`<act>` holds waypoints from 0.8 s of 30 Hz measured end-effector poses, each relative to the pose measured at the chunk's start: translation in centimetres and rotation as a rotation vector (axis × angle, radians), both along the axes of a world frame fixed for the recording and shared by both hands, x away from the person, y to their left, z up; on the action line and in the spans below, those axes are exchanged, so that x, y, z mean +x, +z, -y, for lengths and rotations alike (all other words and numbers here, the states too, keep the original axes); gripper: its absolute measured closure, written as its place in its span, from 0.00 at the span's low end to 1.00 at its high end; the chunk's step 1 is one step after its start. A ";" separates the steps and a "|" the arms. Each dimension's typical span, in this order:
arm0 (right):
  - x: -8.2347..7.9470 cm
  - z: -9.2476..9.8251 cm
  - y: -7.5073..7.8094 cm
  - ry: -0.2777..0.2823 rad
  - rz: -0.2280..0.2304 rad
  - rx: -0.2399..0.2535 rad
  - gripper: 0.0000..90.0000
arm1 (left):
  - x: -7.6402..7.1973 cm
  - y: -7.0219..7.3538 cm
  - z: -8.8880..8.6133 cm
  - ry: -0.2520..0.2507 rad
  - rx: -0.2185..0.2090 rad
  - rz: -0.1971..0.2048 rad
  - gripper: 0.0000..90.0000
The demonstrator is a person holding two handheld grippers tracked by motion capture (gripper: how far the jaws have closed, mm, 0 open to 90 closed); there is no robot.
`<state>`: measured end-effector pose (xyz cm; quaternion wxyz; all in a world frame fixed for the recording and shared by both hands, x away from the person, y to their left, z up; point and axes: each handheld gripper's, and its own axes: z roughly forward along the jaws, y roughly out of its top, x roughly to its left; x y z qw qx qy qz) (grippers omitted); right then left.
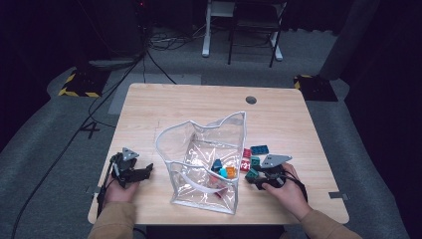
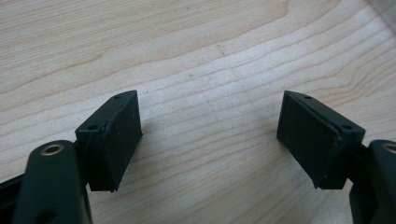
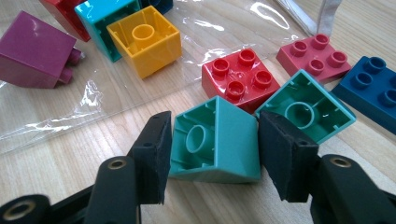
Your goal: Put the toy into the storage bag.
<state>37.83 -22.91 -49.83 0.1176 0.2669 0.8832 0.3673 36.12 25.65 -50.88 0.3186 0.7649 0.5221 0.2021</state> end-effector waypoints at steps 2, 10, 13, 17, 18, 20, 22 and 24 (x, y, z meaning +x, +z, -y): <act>0.0 0.1 0.0 -0.002 -0.001 0.000 0.53 | 0.0 0.0 0.0 0.000 0.000 0.000 0.25; -0.3 0.2 0.5 0.006 -0.005 0.012 0.55 | 0.0 0.0 0.0 0.000 0.000 0.000 0.25; -0.5 0.2 1.0 0.014 -0.005 0.015 0.55 | 0.0 0.0 0.0 0.000 -0.001 -0.001 0.25; -0.8 0.2 1.9 0.024 -0.008 0.029 0.55 | 0.0 0.0 0.0 0.000 0.000 0.000 0.25; -0.9 0.3 2.3 0.024 -0.011 0.033 0.55 | 0.0 0.0 0.0 0.000 -0.002 -0.002 0.25; -1.0 0.4 2.9 0.029 -0.010 0.040 0.55 | 0.0 0.0 0.0 0.000 -0.001 -0.002 0.25; -1.2 0.4 3.6 0.032 -0.013 0.049 0.55 | 0.0 0.0 0.0 0.000 -0.001 -0.001 0.25; -1.3 0.5 4.3 0.036 -0.014 0.055 0.55 | 0.0 0.0 0.0 0.000 -0.001 -0.002 0.25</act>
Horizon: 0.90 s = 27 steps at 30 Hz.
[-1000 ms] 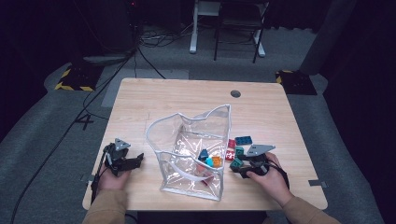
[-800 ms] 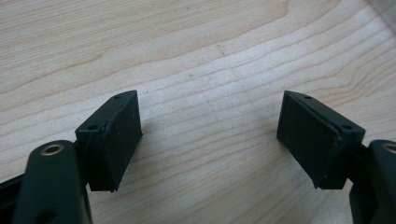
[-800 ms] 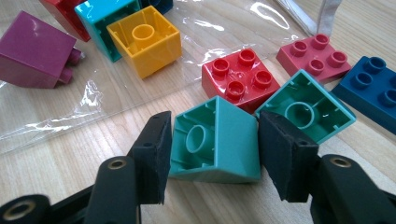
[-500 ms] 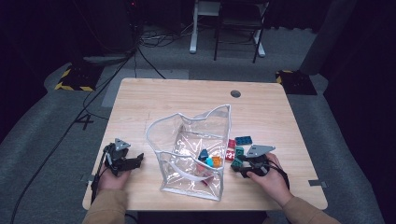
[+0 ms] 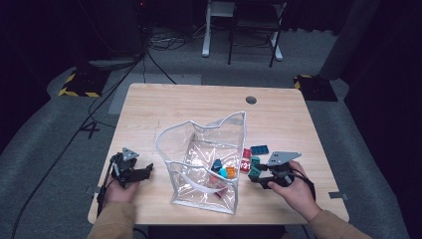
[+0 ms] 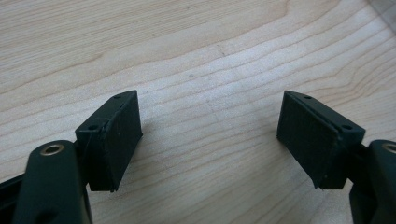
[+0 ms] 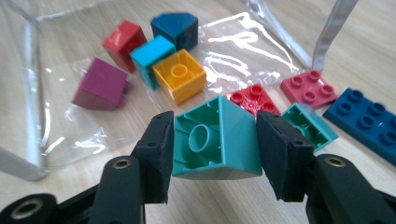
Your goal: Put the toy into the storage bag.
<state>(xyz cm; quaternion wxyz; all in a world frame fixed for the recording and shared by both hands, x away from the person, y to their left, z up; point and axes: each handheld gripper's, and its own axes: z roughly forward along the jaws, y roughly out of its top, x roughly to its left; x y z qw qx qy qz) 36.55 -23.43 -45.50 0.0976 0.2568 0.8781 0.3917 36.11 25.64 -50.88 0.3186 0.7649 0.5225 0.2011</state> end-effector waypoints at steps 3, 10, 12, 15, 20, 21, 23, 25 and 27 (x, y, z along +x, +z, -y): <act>-0.2 0.1 1.1 0.009 0.003 0.007 0.55 | 0.0 0.0 0.0 0.001 -0.001 0.001 0.25; -0.5 0.4 4.0 0.022 0.026 0.024 0.55 | 0.0 0.0 0.0 0.001 0.000 0.003 0.25; -0.5 0.5 4.9 0.029 0.034 0.032 0.55 | 0.0 0.0 0.0 0.001 0.000 0.003 0.25; -0.6 0.6 6.1 0.032 0.044 0.043 0.55 | 0.0 0.0 0.0 0.001 0.000 0.003 0.25; -0.5 0.7 7.8 0.035 0.051 0.065 0.55 | 0.0 0.0 0.0 0.001 0.000 0.003 0.25; -0.4 0.7 8.2 0.035 0.052 0.069 0.55 | 0.0 0.0 0.0 0.001 -0.001 0.001 0.25; -0.3 0.8 8.9 0.035 0.054 0.080 0.55 | 0.0 0.0 0.0 0.001 -0.001 0.001 0.25; -0.2 0.8 9.8 0.037 0.062 0.089 0.55 | 0.0 0.0 0.0 0.001 0.000 0.003 0.25; -0.1 0.7 10.7 0.040 0.068 0.099 0.55 | 0.0 0.0 0.0 0.001 -0.001 0.001 0.25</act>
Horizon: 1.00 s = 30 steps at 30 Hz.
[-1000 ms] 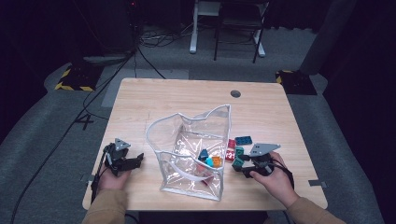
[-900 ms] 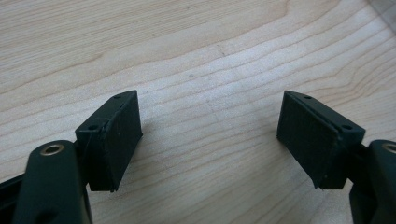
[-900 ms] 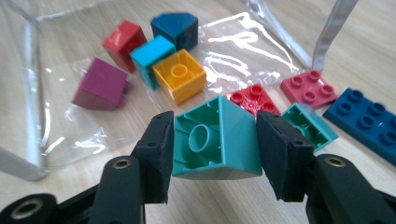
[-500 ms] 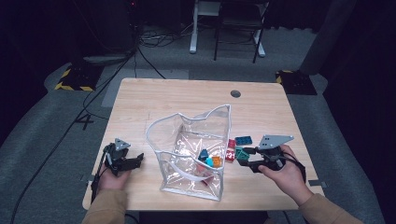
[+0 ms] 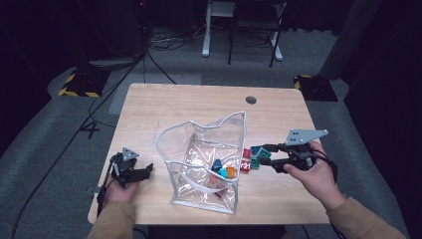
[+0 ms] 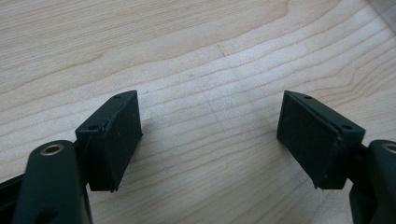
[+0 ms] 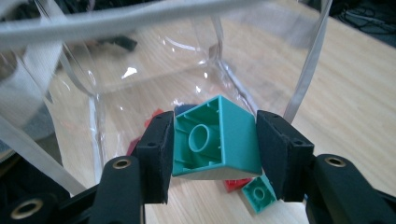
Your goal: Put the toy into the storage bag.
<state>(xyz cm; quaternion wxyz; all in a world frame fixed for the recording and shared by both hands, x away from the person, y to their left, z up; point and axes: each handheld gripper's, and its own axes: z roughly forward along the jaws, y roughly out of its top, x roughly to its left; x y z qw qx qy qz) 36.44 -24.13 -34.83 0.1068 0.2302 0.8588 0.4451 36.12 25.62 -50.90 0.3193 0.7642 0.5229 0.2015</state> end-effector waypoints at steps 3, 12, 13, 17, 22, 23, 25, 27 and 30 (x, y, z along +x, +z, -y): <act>0.1 -0.2 1.2 0.006 0.011 0.007 0.55 | 0.0 0.0 0.0 0.000 0.000 0.000 0.25; 0.8 -0.9 4.1 0.022 0.024 0.029 0.55 | 0.0 0.0 0.0 0.000 0.000 0.000 0.25; 0.8 -1.0 4.4 0.022 0.026 0.031 0.55 | 0.0 0.0 0.0 0.000 0.001 0.000 0.25; 1.1 -1.3 5.2 0.026 0.028 0.042 0.55 | 0.0 0.0 0.0 0.000 0.001 0.001 0.25; 1.7 -2.0 6.0 0.032 0.023 0.073 0.55 | 0.0 0.0 0.0 0.000 0.000 0.001 0.25; 1.8 -2.2 6.1 0.033 0.024 0.074 0.55 | 0.0 0.0 0.0 0.000 0.000 0.001 0.25; 2.1 -2.7 6.4 0.037 0.027 0.075 0.55 | 0.0 0.0 0.0 0.000 0.000 0.000 0.25; 2.4 -3.2 6.6 0.043 0.028 0.076 0.55 | 0.0 0.0 0.0 0.000 0.001 0.001 0.25; 2.8 -4.1 6.7 0.054 0.027 0.075 0.55 | 0.0 0.0 0.0 0.000 0.001 0.000 0.25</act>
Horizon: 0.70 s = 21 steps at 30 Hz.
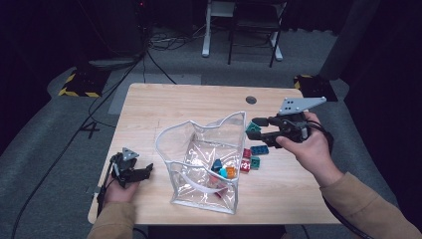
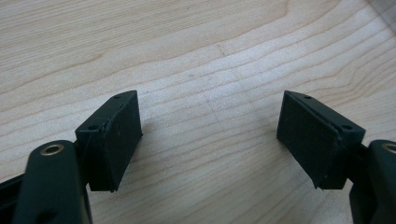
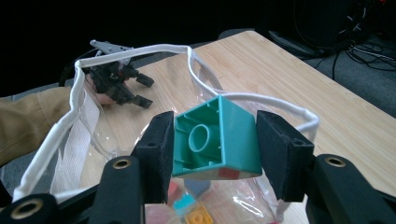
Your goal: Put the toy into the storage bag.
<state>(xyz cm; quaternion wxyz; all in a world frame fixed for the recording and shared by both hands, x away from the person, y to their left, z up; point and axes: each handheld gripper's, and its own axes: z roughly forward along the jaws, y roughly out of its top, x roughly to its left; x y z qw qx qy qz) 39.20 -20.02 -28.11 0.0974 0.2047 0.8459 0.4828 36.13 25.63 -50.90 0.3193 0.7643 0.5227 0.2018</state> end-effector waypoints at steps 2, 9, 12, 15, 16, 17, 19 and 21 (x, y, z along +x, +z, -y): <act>0.2 -0.7 0.1 0.009 0.000 -0.001 0.55 | 0.0 0.0 0.0 0.000 -0.001 0.000 0.25; 0.7 -2.9 0.5 0.034 0.000 -0.001 0.55 | 0.0 0.0 0.0 0.000 0.001 0.001 0.25; 0.9 -3.9 0.5 0.042 -0.008 -0.001 0.55 | 0.0 0.0 0.0 0.000 0.001 0.001 0.25; 1.1 -4.8 0.4 0.052 -0.017 -0.006 0.55 | 0.0 0.0 0.0 0.000 0.000 0.000 0.25; 1.1 -5.1 0.3 0.055 -0.019 -0.007 0.55 | 0.0 0.0 0.0 0.000 -0.001 0.000 0.25; 1.2 -5.4 0.3 0.060 -0.021 -0.007 0.55 | 0.0 0.0 0.0 0.000 0.000 0.000 0.25; 1.2 -6.0 0.2 0.067 -0.026 -0.008 0.55 | 0.0 0.0 0.0 0.000 0.000 0.000 0.25; 1.1 -6.5 0.2 0.076 -0.029 -0.010 0.55 | 0.0 0.0 0.0 0.000 0.000 0.000 0.25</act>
